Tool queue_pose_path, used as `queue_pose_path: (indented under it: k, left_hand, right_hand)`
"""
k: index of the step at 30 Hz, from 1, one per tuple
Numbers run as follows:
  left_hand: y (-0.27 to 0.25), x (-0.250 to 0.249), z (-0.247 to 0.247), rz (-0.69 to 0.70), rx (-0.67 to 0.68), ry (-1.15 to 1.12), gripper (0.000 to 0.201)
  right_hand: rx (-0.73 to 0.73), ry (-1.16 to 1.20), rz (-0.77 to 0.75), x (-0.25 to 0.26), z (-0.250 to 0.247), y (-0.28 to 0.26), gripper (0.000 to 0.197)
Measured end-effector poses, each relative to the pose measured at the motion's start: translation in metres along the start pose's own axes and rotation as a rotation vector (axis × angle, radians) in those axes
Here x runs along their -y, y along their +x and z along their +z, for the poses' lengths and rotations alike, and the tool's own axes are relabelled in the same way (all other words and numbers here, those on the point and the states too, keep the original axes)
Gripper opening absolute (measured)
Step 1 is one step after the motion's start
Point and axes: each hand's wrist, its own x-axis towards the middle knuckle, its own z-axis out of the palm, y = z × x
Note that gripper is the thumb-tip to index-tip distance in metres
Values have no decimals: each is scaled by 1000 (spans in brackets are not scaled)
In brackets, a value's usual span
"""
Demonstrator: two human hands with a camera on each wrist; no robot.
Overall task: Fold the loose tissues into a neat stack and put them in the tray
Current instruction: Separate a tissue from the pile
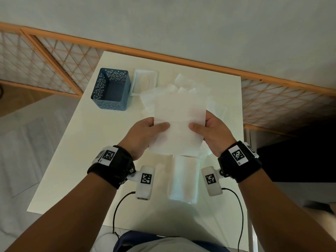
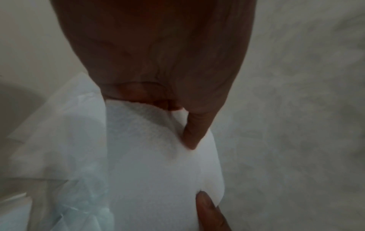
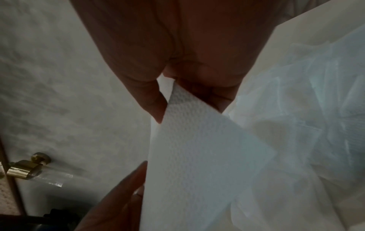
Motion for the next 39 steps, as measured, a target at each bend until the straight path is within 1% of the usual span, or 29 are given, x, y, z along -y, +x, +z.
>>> queue_pose_path:
  k: [2, 5, 9, 10, 12, 15, 16, 19, 21, 24, 25, 28, 29, 32, 34, 35, 37, 39]
  left_hand:
    - [-3, -4, 2, 34, -9, -17, 31]
    - [-4, -7, 2, 89, -26, 22, 25]
    - [-5, -11, 2, 145, -52, 60, 10]
    - [-6, -12, 3, 159, -55, 59, 9]
    - [-8, -13, 4, 189, -59, 53, 13]
    - [-10, -15, 5, 243, -41, 49, 16]
    - [-12, -15, 6, 261, -24, 59, 16]
    - [-17, -18, 7, 306, 27, 107, 15]
    - [-18, -19, 7, 325, 44, 138, 18]
    - [-16, -20, 6, 345, 33, 196, 27]
    - [-15, -20, 5, 346, 28, 206, 30]
    - [-12, -22, 2, 335, 32, 192, 35]
    - [-11, -23, 1, 331, 41, 176, 36]
    - [-11, -24, -2, 302, 70, 141, 39]
    - [-11, -24, -2, 276, 91, 122, 40]
    - [-12, -24, -2, 263, 99, 105, 40]
    - [-13, -26, -1, 242, 125, 56, 39]
    - [-14, -29, 0, 234, 140, 21, 38]
  right_hand:
    - [-1, -48, -3, 3, 2, -3, 43]
    - [-16, -124, -14, 6, 3, -5, 32]
    - [-51, -246, -51, 10, 4, -8, 27]
    - [-62, -258, -57, 11, 4, -10, 26]
    - [-98, -260, -73, 12, 5, -12, 25]
    - [-144, -254, -96, 12, 2, -14, 16]
    - [-139, -241, -99, 12, 1, -15, 18]
    - [-115, -202, -95, 14, 0, -19, 35]
    - [-94, -187, -105, 17, -1, -22, 41]
    - [-74, -176, -130, 17, -6, -24, 51]
    - [-74, -170, -133, 17, -7, -24, 50]
    - [-69, -159, -141, 20, -7, -26, 37]
    - [-72, -175, -138, 20, -8, -26, 37]
    - [-86, -278, -139, 16, -11, -24, 49]
    - [-84, -334, -155, 16, -10, -26, 52]
    - [-77, -329, -170, 16, -9, -27, 51]
    - [-46, -241, -199, 17, -5, -31, 45]
    - [-17, -151, -204, 18, -3, -31, 48]
